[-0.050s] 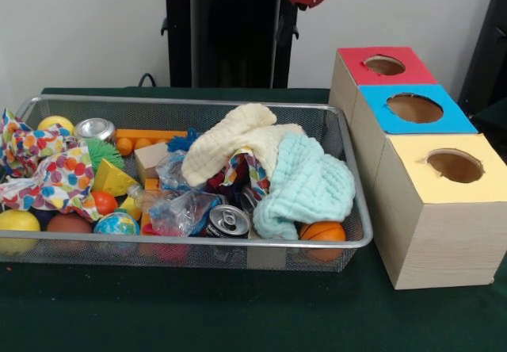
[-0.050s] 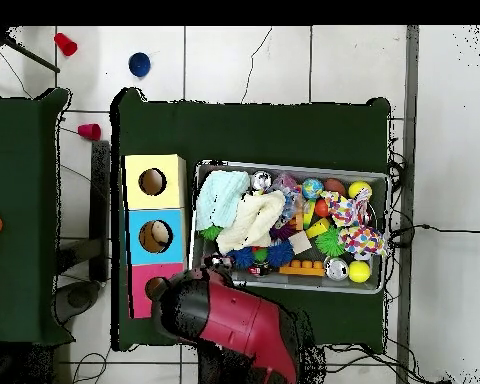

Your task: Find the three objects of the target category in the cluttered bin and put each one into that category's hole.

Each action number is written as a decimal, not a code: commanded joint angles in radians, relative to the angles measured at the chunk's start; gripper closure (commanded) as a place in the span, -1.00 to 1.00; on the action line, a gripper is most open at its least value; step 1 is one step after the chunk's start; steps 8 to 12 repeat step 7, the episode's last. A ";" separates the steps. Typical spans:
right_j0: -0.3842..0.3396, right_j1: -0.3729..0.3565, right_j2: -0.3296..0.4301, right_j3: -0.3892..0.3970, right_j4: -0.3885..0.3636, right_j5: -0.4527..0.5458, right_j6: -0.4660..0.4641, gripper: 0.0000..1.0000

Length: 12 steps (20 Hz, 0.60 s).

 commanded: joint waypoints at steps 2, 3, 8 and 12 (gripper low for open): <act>0.038 0.132 -0.073 -0.113 -0.022 0.058 0.152 1.00; 0.036 0.132 -0.078 -0.115 -0.020 0.061 0.144 1.00; 0.032 0.140 -0.083 -0.111 -0.012 0.054 0.125 1.00; 0.032 0.140 -0.083 -0.111 -0.012 0.054 0.125 1.00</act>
